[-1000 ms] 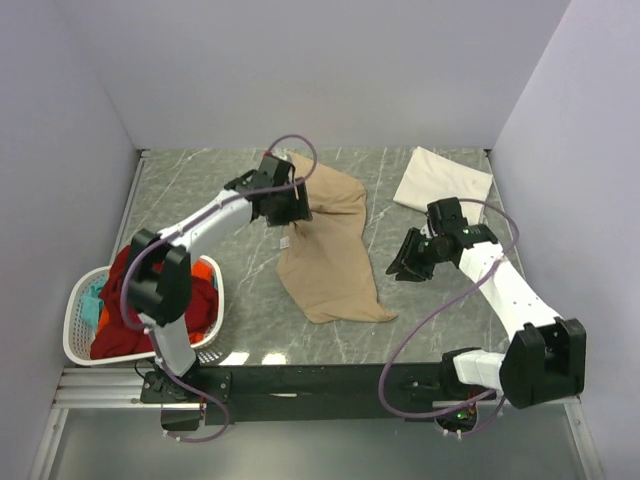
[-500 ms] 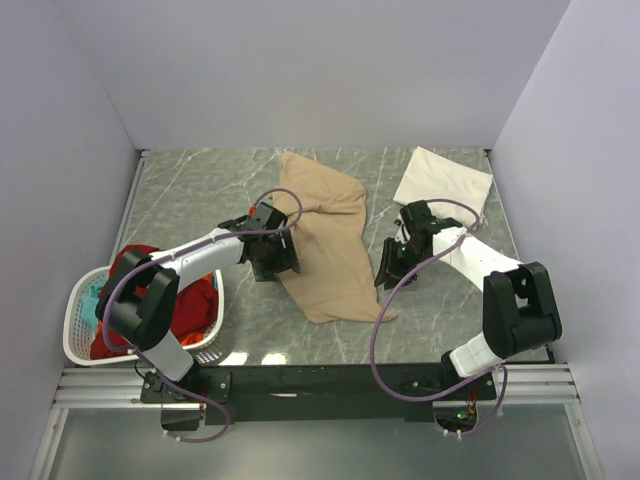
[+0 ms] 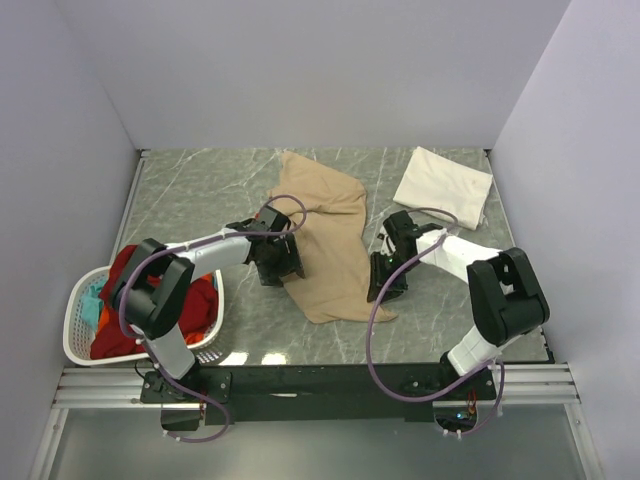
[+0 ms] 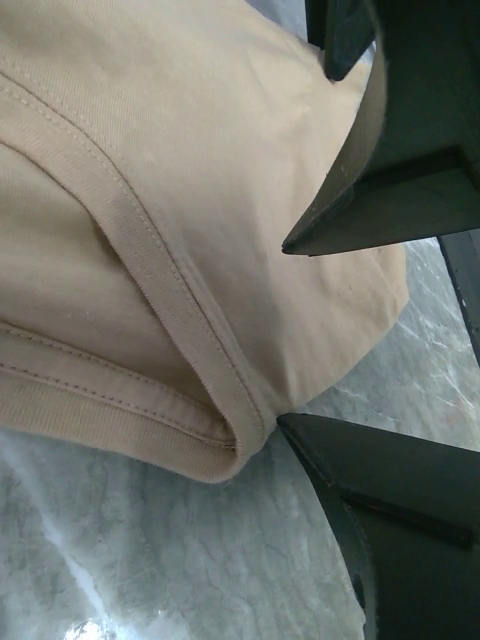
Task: Fold and stack the t-shirts
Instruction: Flatten the tshirt out
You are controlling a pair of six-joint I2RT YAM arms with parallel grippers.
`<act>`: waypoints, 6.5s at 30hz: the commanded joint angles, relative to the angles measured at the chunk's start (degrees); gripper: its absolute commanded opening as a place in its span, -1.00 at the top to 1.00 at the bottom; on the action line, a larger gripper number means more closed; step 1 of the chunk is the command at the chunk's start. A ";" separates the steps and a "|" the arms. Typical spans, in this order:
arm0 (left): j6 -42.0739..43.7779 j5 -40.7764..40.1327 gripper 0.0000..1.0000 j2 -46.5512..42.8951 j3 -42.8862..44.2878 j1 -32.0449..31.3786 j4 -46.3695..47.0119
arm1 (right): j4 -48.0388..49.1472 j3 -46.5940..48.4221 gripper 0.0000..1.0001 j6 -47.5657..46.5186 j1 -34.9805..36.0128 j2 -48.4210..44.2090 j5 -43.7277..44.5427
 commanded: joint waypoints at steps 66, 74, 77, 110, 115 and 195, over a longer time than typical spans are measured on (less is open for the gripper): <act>2.32 -6.50 0.10 -18.11 -11.86 -4.64 2.37 | 6.03 7.45 0.14 11.03 1.24 -3.81 3.76; 0.91 -5.70 0.14 -11.26 -10.81 -4.99 4.14 | 5.24 4.46 0.15 11.03 1.24 -7.23 5.42; 1.35 -5.97 0.14 -9.59 -9.75 -5.43 4.40 | 4.97 4.19 0.15 10.85 1.07 -8.03 6.04; 5.31 -9.31 0.99 -35.14 11.97 17.94 -20.56 | 6.46 21.06 0.16 10.41 -0.34 6.02 9.46; 4.08 -10.53 0.99 -39.80 11.17 21.36 -21.00 | 6.29 27.74 0.16 11.81 -0.43 12.00 10.88; -2.60 -20.74 0.99 -52.29 -1.22 24.36 -15.82 | -0.48 27.43 0.06 3.11 0.89 -2.65 17.55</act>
